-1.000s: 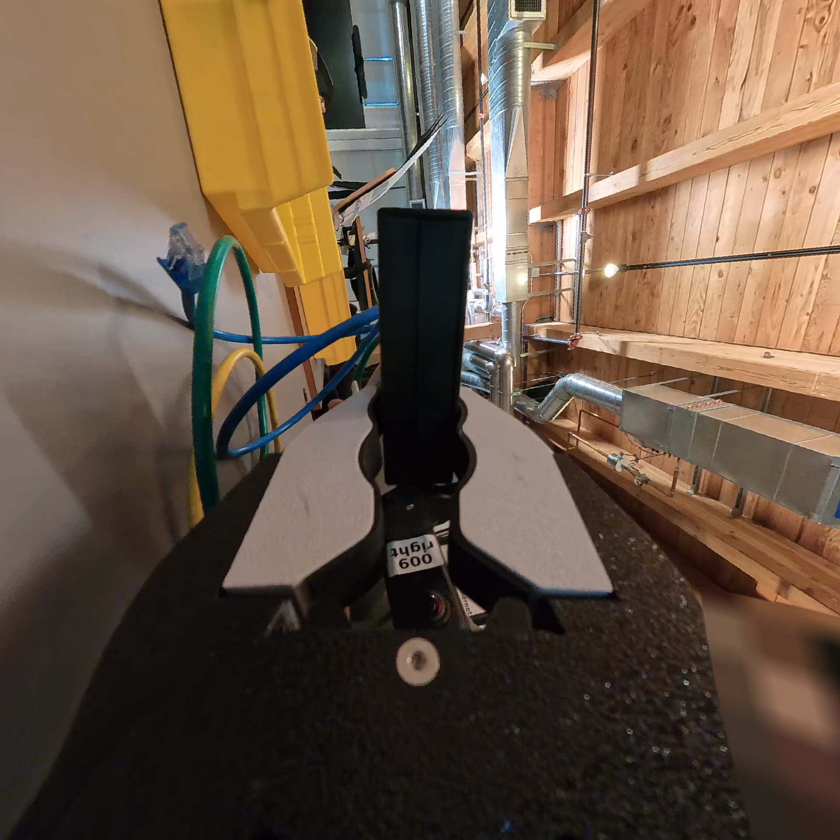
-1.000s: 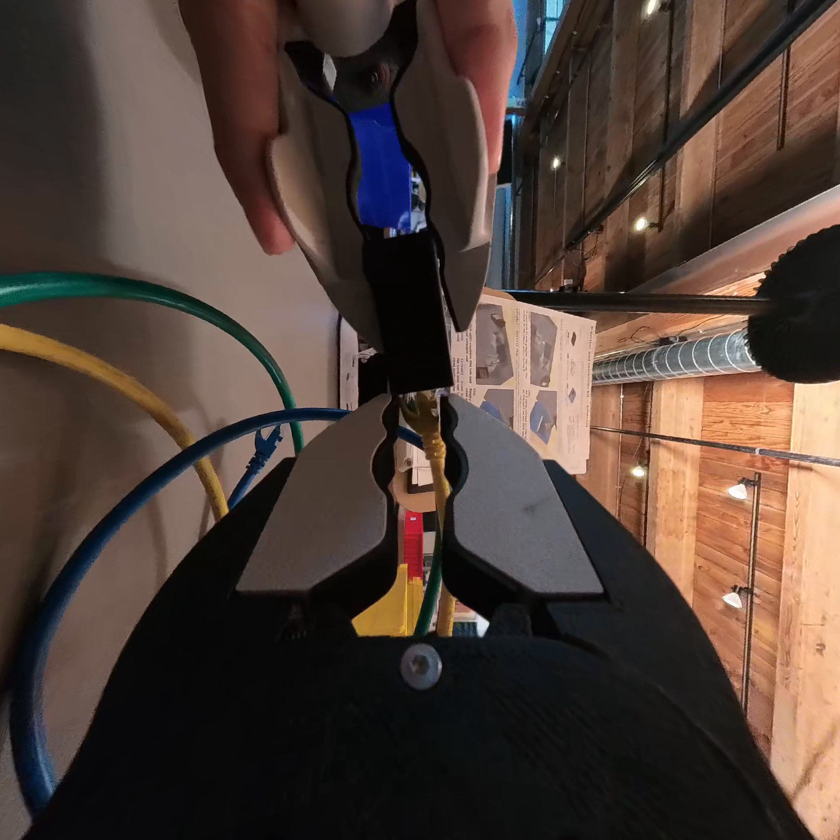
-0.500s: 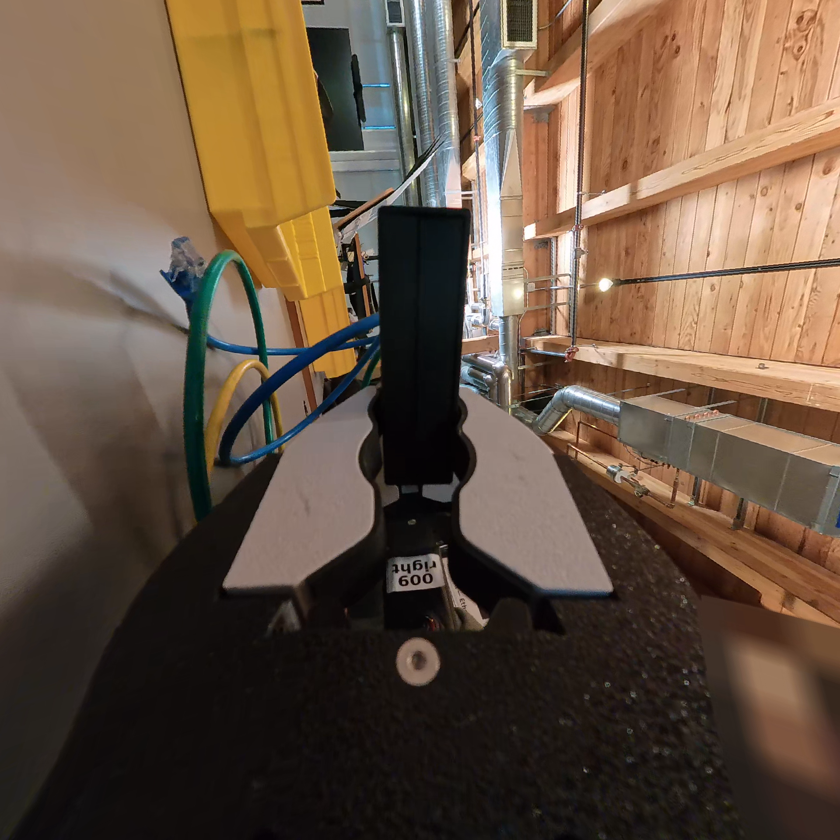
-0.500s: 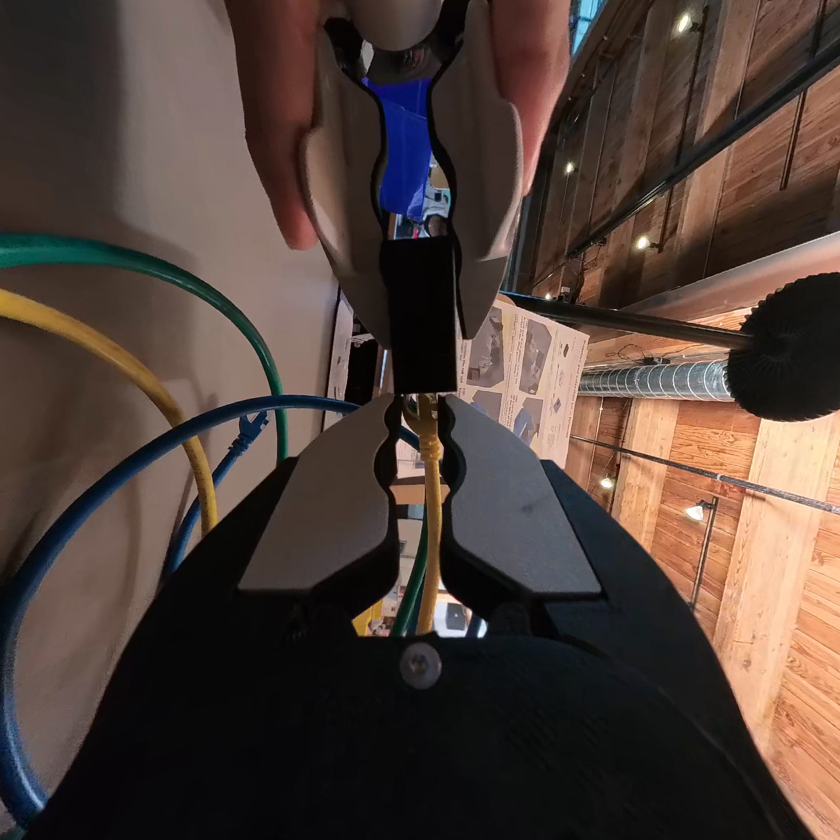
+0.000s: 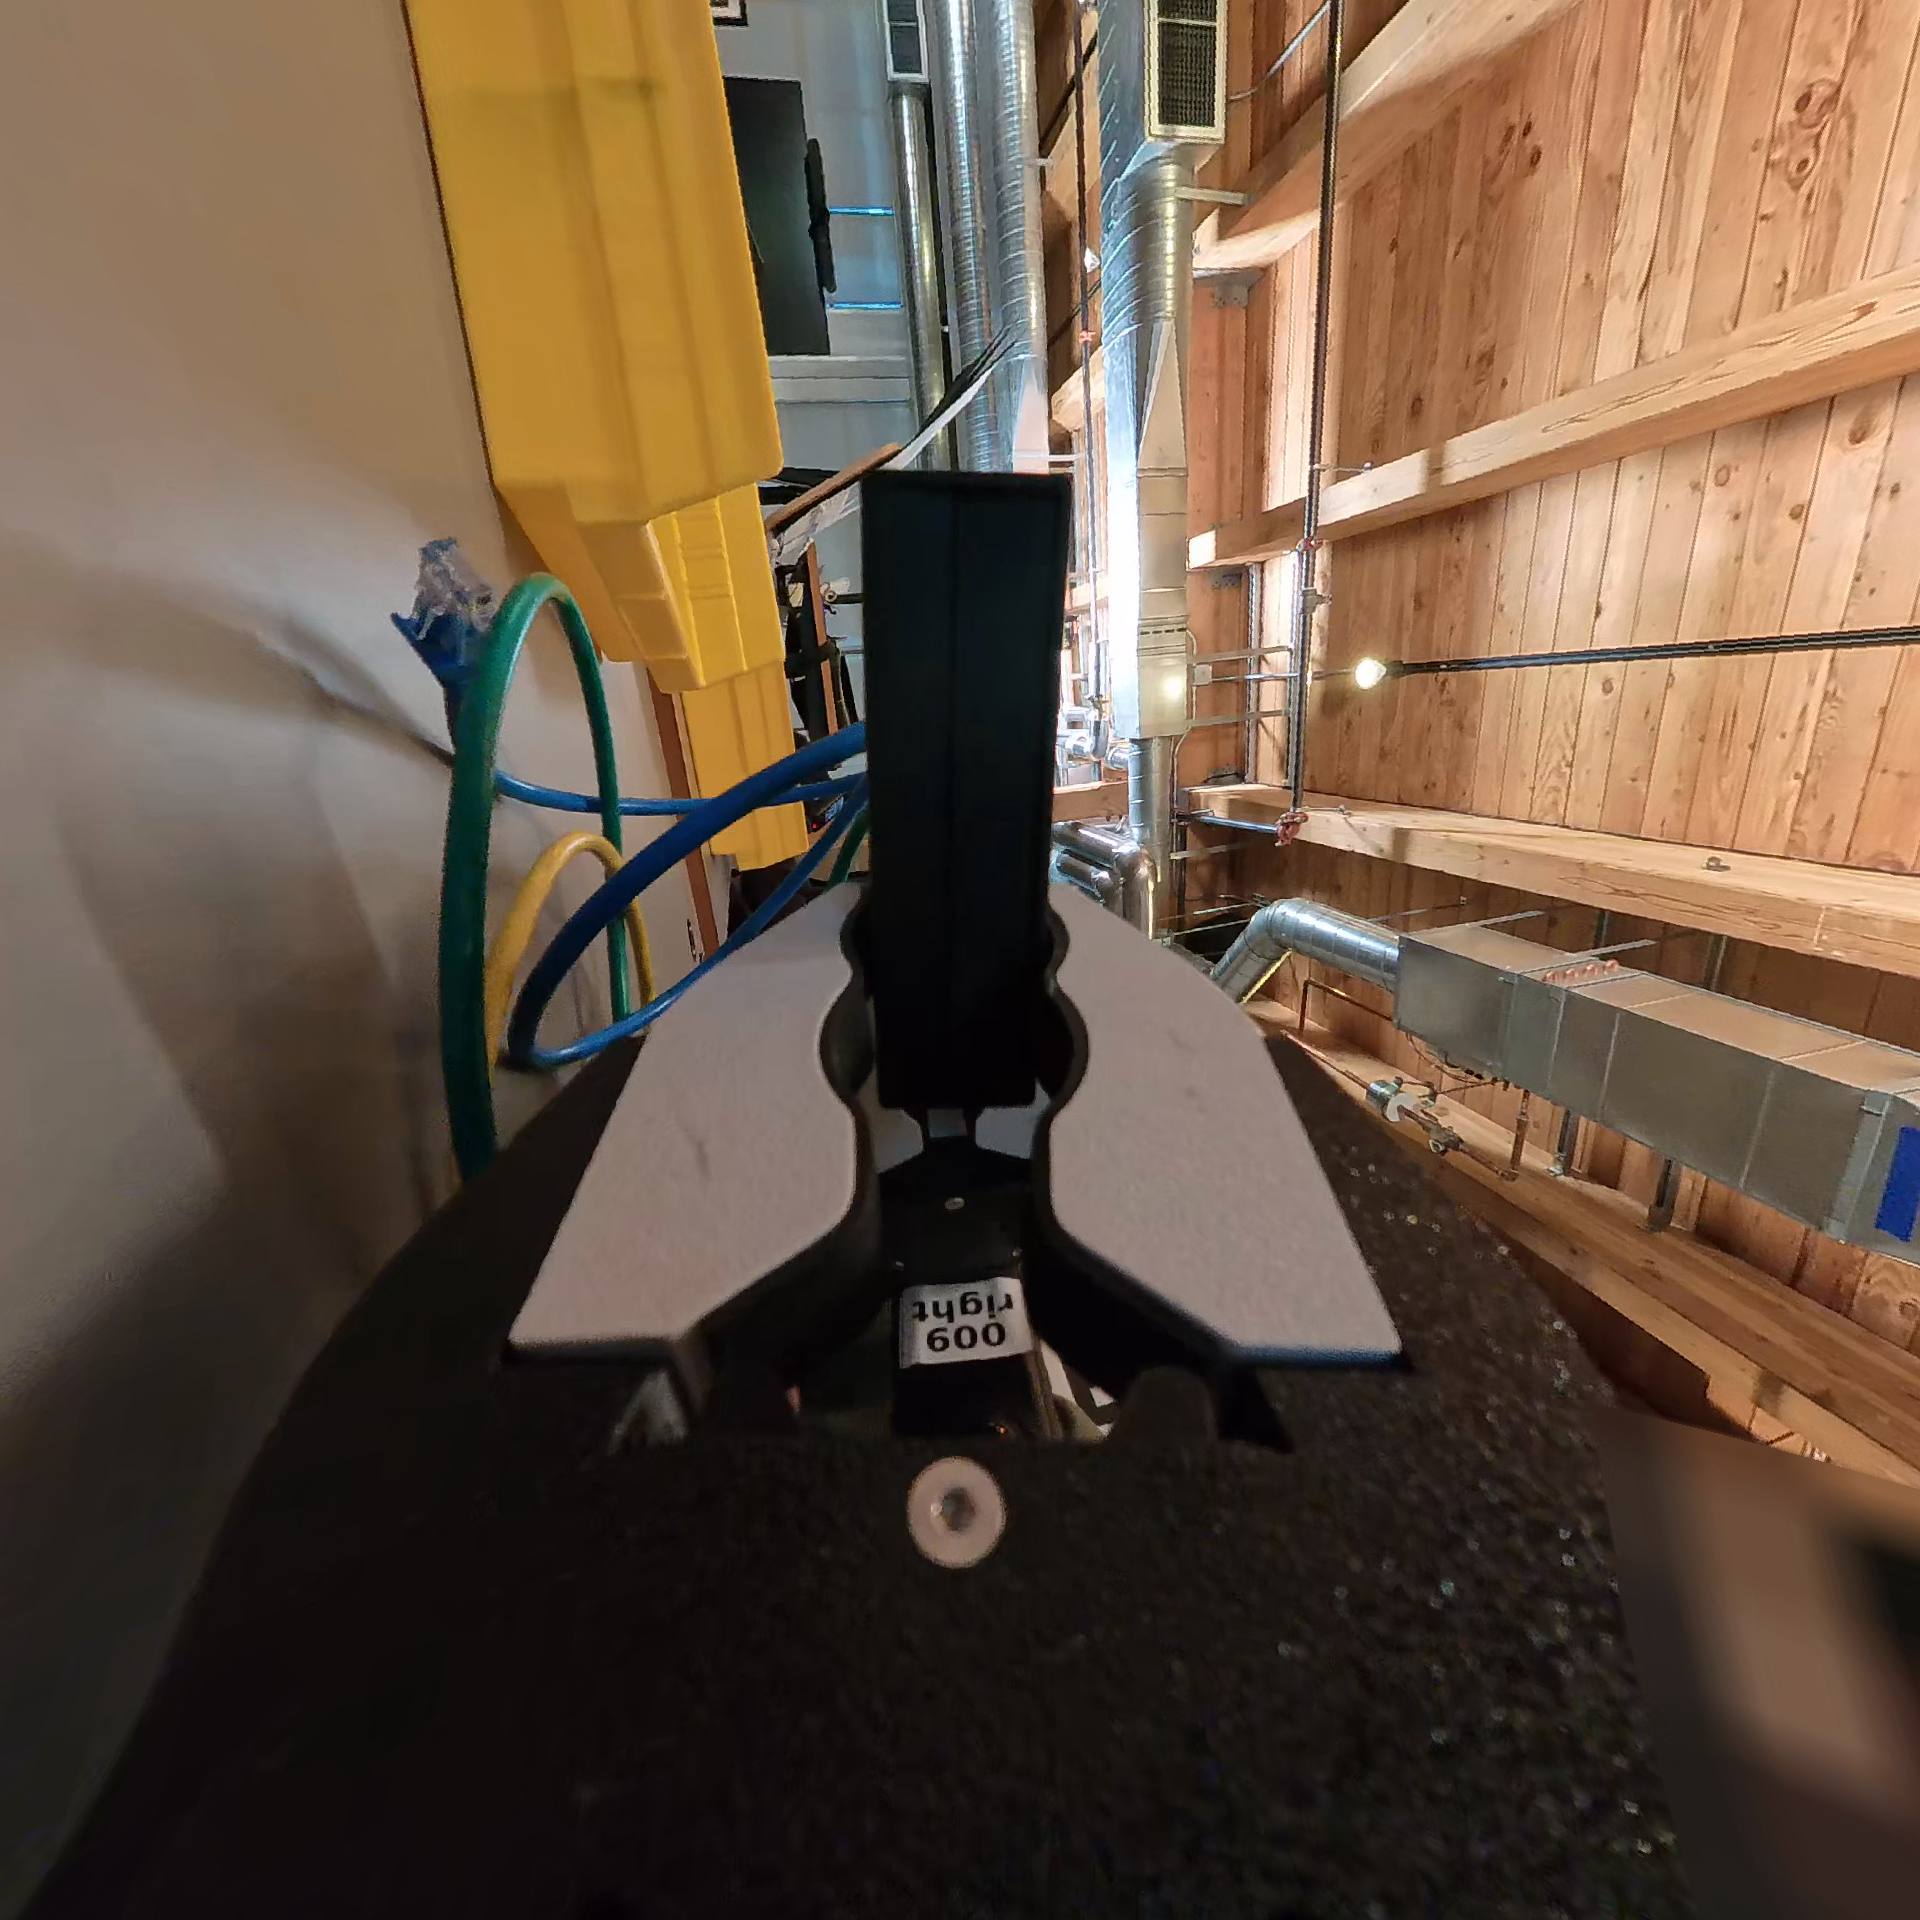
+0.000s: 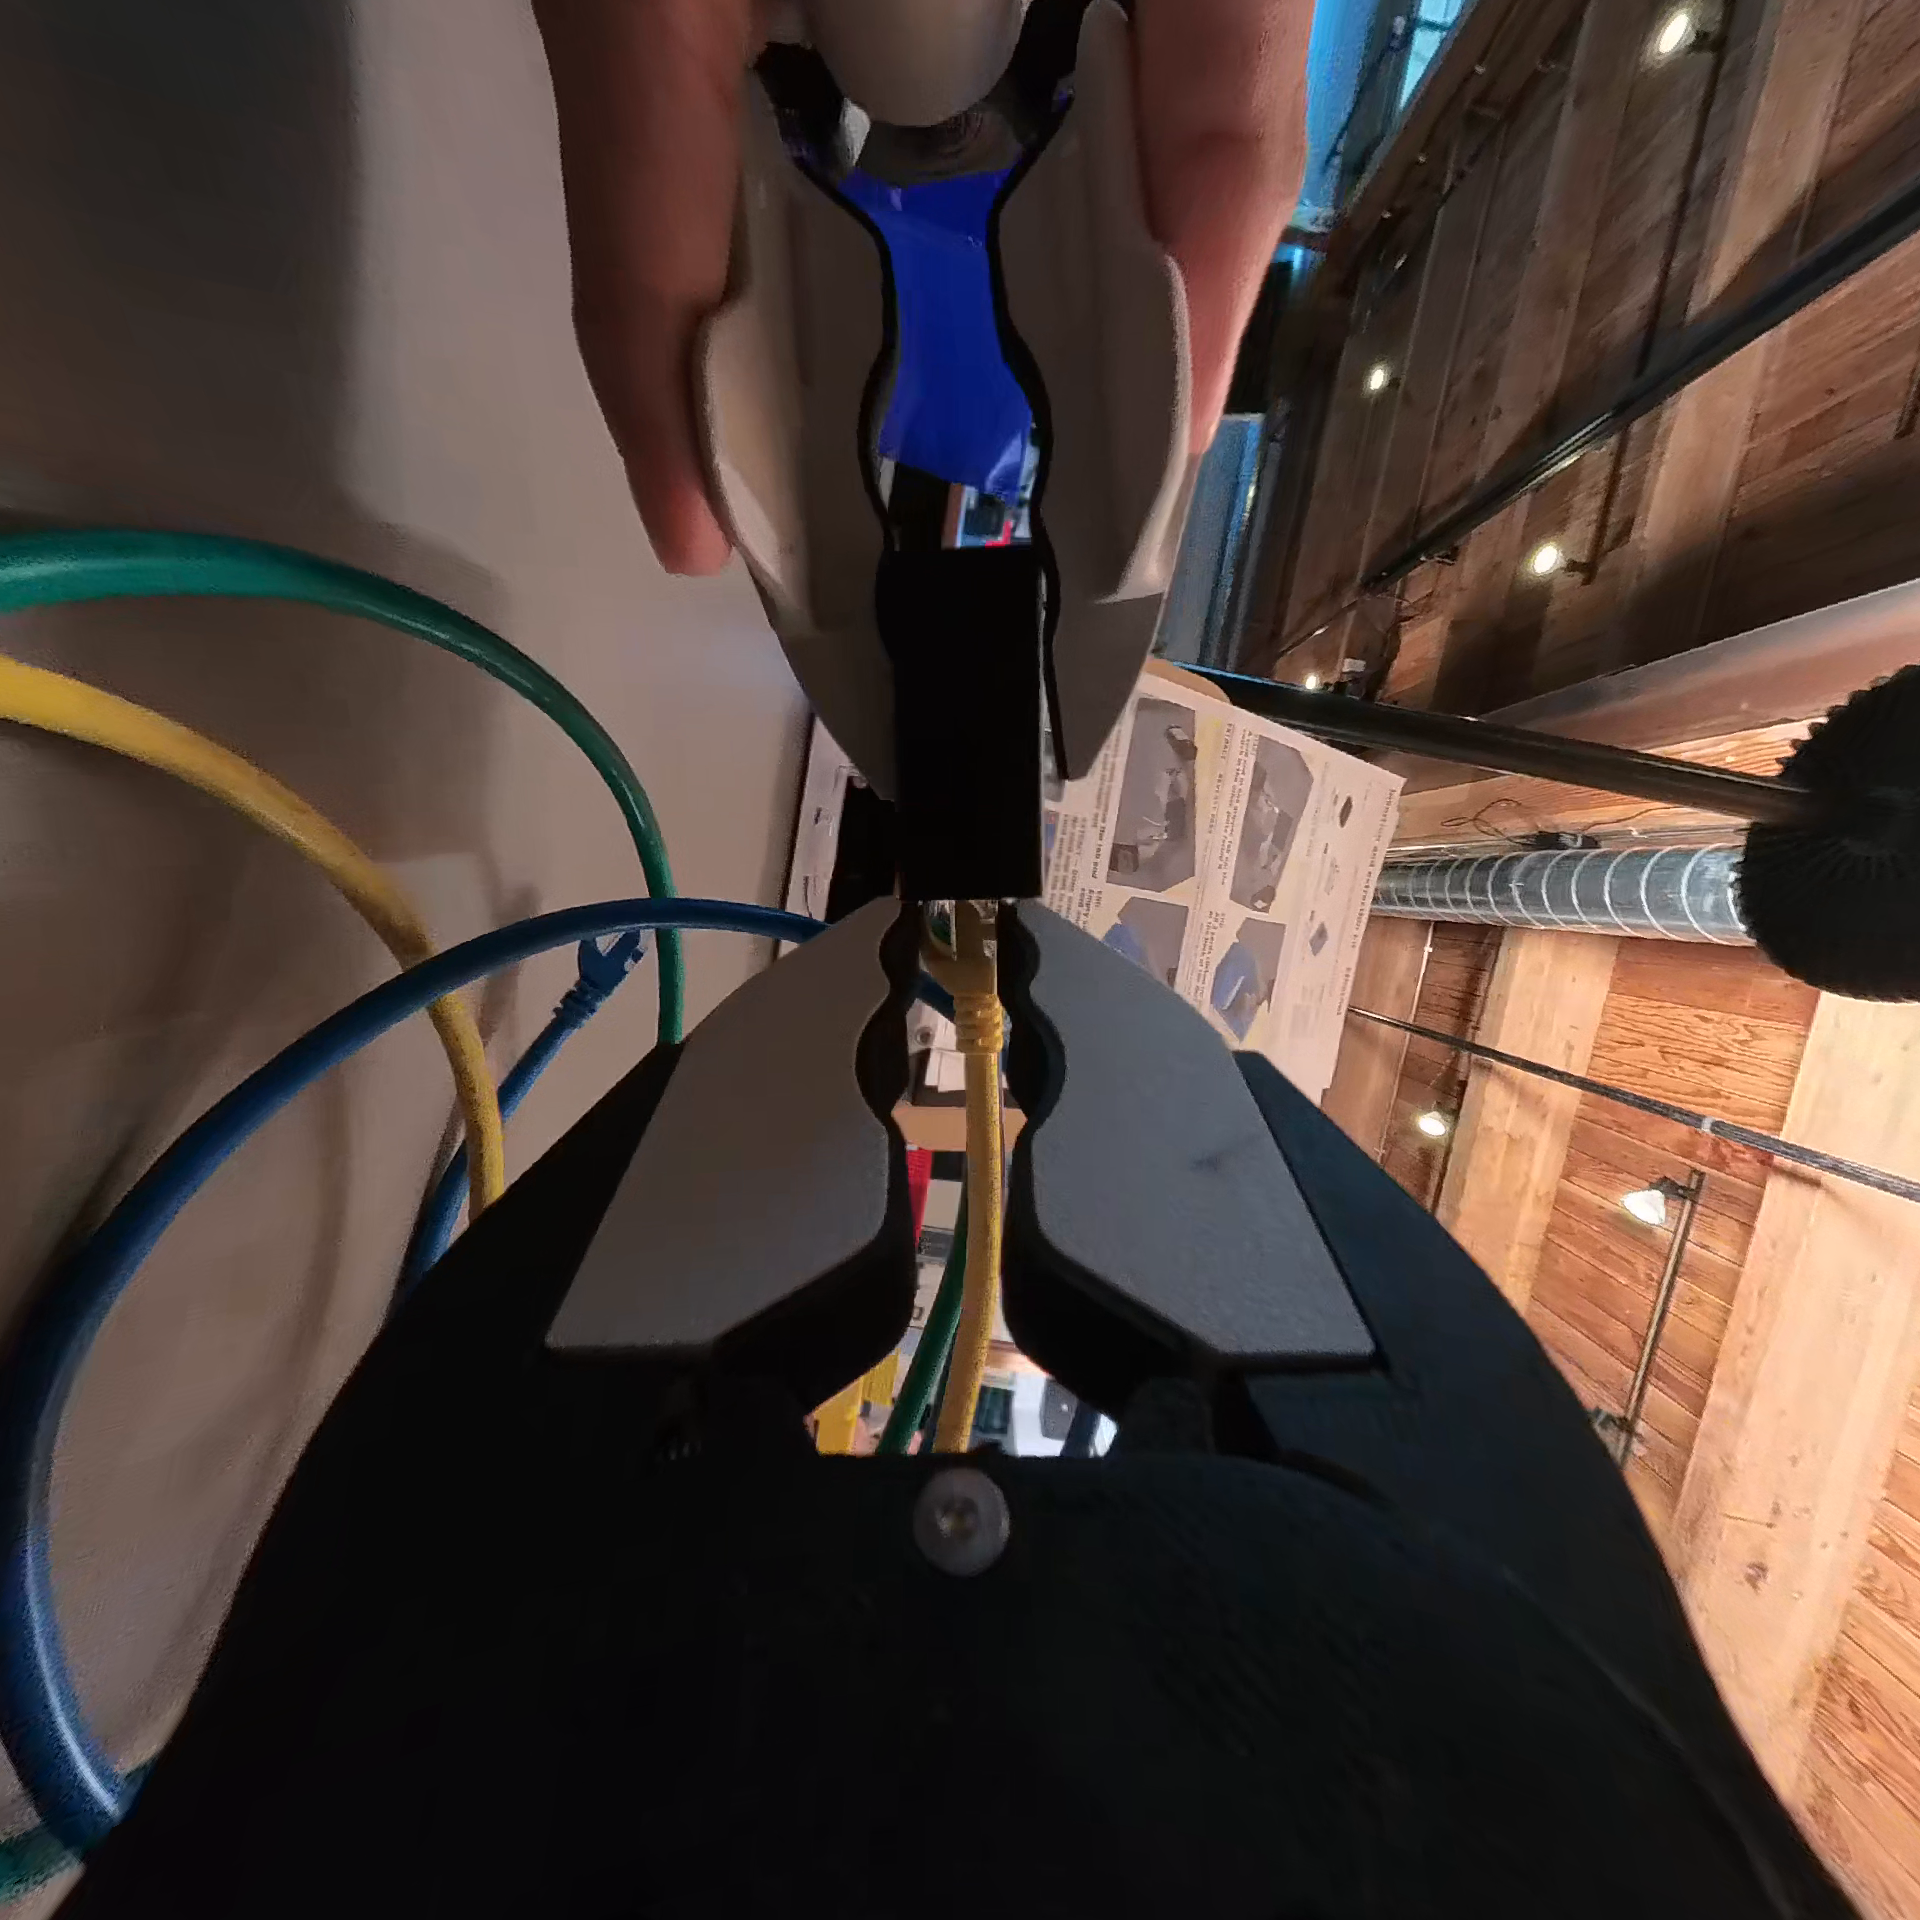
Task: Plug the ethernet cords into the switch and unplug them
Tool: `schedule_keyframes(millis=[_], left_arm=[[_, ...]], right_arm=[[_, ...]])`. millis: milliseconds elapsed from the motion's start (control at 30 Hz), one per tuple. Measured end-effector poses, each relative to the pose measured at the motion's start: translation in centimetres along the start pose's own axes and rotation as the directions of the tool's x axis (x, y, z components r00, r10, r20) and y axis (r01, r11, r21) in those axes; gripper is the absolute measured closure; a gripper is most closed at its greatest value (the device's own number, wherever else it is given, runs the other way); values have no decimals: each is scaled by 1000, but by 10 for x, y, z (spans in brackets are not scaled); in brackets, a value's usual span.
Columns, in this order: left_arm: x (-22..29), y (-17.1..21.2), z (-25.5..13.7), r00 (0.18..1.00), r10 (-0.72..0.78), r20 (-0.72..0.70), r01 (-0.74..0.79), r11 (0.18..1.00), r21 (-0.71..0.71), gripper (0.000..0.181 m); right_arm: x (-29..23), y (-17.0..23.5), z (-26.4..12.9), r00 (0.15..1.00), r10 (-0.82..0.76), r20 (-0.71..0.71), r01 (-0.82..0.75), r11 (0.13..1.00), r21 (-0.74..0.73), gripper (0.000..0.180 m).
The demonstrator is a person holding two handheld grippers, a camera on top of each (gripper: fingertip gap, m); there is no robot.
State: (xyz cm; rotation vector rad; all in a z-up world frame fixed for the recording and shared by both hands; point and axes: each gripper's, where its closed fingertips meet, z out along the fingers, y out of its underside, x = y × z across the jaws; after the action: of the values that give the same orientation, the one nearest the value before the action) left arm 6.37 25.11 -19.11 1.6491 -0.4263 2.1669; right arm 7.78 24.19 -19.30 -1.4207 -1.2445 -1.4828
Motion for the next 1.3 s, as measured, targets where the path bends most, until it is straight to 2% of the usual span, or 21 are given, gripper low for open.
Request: schedule_keyframes(millis=[100,333,467,567,733,833,1033,1167,1300], left_arm=[[-4,-2,-2,1000,-11,8,11,1000,12,153],[-15,-4,-1,998,-62,19,62,998,27,154],[-13,-3,1,996,-91,-14,91,996,17,154],[-10,-3,3,995,-97,-29,98,995,22,154],[-6,-5,2,993,-104,-46,106,994,31,154],[-3,-5,1,994,-99,-53,101,994,36,154],[-2,-5,1,995,-89,-42,91,995,33,154],[-1,-3,3,996,-82,-42,83,996,21,154],[2,-3,2,996,-76,-45,77,997,21,153]], right_arm=[[-4,-1,2,999,-10,50,9,1000,15,166],[-14,2,3,981,-141,136,135,989,53,166],[-11,5,2,955,-247,162,234,967,100,166],[-7,6,2,947,-258,192,239,964,116,167],[-5,5,4,957,-104,271,74,990,118,167],[-1,2,5,972,-27,235,-1,993,118,166],[3,-2,-3,984,5,177,-33,987,160,165],[0,2,0,981,33,191,-59,989,136,156],[0,-1,1,977,69,201,-98,985,141,162]])
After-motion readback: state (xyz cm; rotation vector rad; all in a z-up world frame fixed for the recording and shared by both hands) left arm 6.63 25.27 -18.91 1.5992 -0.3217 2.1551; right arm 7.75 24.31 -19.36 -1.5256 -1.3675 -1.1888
